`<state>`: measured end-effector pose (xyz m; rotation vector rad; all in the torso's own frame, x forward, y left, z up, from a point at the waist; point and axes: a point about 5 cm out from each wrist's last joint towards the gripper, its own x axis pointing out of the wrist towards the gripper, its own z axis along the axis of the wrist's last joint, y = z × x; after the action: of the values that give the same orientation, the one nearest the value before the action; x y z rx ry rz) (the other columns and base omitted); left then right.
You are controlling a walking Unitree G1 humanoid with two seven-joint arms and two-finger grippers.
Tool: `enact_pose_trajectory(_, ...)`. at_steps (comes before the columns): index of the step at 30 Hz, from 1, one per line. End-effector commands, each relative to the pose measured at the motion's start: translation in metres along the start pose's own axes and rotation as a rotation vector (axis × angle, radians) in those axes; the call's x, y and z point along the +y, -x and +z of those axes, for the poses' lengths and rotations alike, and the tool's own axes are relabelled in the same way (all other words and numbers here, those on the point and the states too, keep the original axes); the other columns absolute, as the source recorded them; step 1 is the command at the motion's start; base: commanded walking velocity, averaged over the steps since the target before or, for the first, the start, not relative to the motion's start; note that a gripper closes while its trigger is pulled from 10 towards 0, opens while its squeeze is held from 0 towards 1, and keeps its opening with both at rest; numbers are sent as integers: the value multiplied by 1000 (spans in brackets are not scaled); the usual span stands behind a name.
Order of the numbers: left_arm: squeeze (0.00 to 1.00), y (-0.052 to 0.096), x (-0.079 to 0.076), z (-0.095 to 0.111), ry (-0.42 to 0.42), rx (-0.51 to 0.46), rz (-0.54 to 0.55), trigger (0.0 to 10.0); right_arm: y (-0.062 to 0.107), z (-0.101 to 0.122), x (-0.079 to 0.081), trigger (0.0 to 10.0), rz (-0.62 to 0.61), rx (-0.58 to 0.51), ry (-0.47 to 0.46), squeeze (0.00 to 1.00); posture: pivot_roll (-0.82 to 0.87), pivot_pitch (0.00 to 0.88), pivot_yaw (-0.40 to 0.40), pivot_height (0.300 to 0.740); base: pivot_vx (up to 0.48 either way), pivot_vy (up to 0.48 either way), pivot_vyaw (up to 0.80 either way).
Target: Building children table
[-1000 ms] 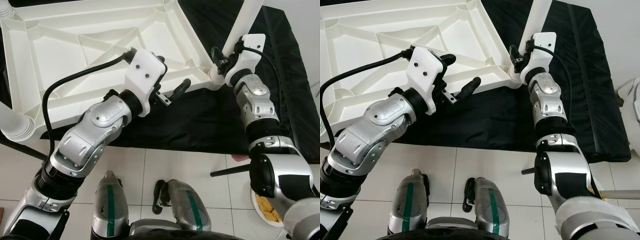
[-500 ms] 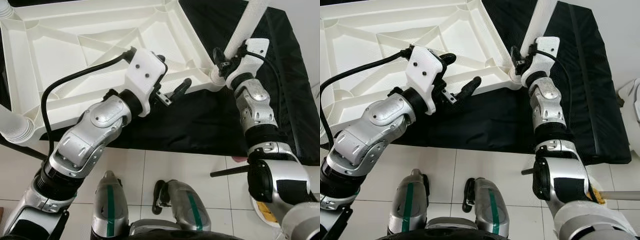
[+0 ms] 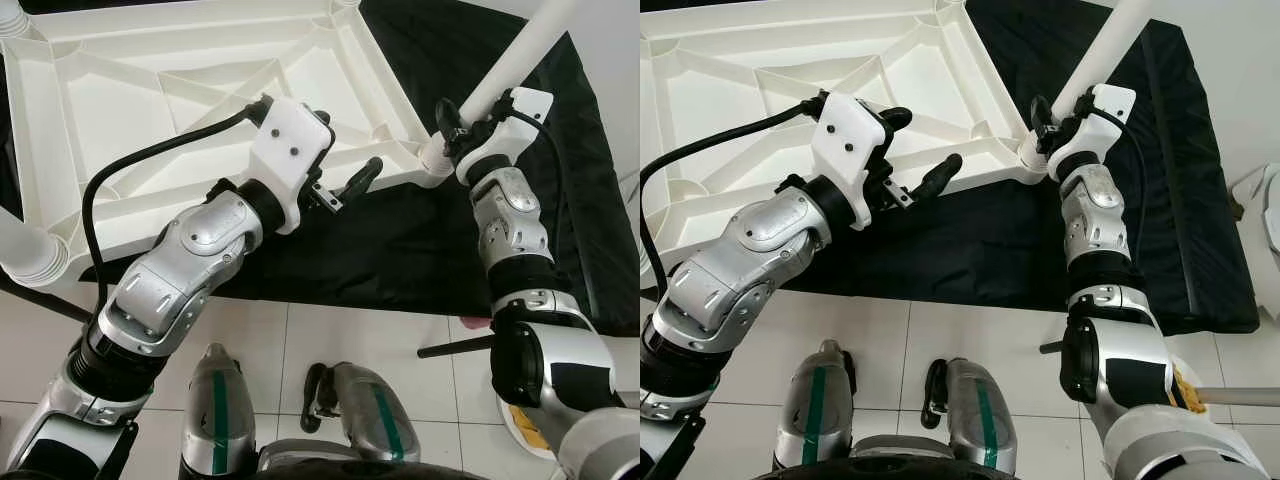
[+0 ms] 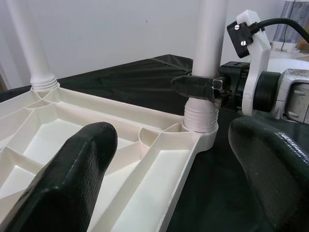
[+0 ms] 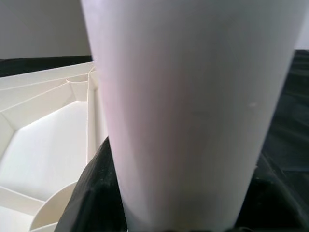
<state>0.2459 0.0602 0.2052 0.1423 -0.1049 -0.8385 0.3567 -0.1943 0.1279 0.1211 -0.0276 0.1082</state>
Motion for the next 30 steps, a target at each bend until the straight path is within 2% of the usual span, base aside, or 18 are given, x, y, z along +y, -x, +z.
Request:
enact_pose_trajectory(1,0,2,-7,2,3,-4,-92,10000,25,-60,-1,10000,-16,260,10,0,155,95,-117,740,0,0,0)
enact_pose_trajectory(20,0,2,-6,3,2,-7,-91,10000,27,-60,4,10000,-18,242,-12,0,156,91,-118,740,0,0,0)
enact_pose_trajectory(30,0,2,-6,4,-1,-7,-91,10000,26,-52,16,10000,-73,152,-23,0,158,91,-118,740,0,0,0)
